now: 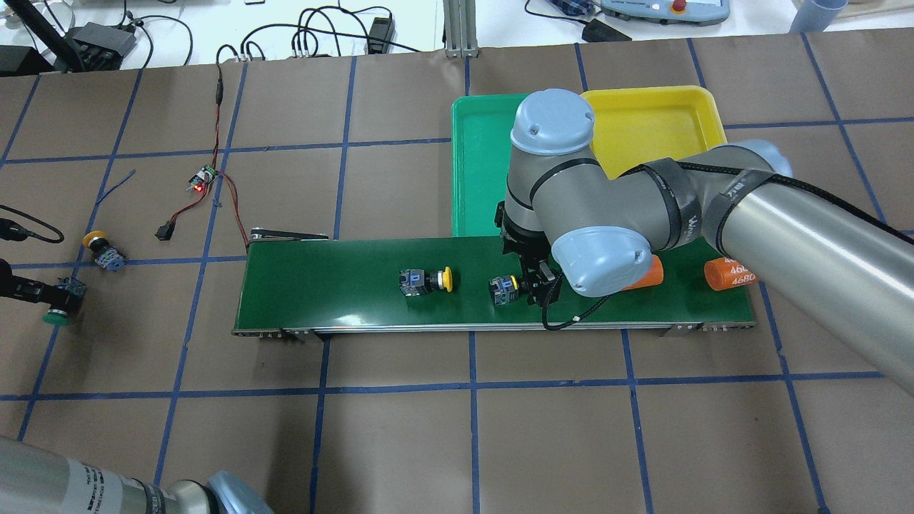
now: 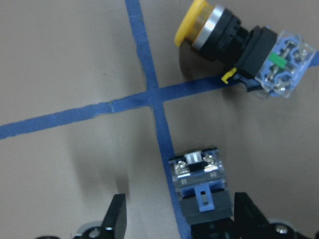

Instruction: Sort buttons by color to trays

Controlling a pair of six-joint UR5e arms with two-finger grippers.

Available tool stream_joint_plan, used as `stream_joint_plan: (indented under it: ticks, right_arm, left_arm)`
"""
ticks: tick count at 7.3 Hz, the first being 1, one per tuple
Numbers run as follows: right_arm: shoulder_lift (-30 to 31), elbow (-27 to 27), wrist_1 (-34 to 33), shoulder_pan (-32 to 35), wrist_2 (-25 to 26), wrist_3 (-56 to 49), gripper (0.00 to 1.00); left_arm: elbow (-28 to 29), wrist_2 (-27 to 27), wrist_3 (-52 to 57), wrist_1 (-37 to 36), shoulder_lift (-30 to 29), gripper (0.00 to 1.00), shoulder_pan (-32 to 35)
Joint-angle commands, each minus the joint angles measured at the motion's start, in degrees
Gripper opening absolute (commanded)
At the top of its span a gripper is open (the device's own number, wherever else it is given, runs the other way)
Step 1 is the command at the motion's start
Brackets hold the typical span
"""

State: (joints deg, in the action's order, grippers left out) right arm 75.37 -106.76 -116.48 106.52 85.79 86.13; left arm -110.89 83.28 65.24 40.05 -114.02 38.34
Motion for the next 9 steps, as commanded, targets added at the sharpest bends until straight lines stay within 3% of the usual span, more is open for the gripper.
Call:
stream_joint_plan:
  ticks: [1, 2, 3, 4, 5, 6, 9]
  right_arm:
    - [-0.75, -0.03, 0.02, -0.09, 0.08, 0.0, 1.0]
    - [-1.1, -0.29, 0.11, -0.7, 0.08, -0.34, 0.93]
    - [-1.1, -0.56, 0.2, -0.88, 0.17, -0.52, 0.62]
    - [-1.1, -0.99, 0.11, -1.4, 0.17, -0.61, 0.38]
    - [-1.02, -1.35, 0.11, -1.58, 0.08, -0.79, 0.08]
    - [-0.84, -1.17, -0.76, -2.45, -1.49, -0.7, 0.0]
    - [0.31, 4.07, -3.3, -4.12, -1.6, -3.14, 0.0]
  left_arm:
    - [-0.03, -1.89, 5.83, -0.06, 0.11, 0.55, -0.02]
    - [-0.2, -3.2, 9.08, 0.21, 0.55, 0.55, 0.07]
    - [-0.73, -4.95, 14.86, 0.73, 0.99, 0.51, 0.33]
    - [-0.65, -5.23, 19.18, 1.0, 1.08, 0.42, 0.68]
    - [-0.91, -5.32, 19.14, 1.0, 0.3, 0.41, 0.34]
    - [-0.3, -5.41, 19.31, 1.0, 0.29, 0.34, 0.16]
    - [0.14, -5.41, 19.84, 7.64, 7.81, 0.34, 8.29]
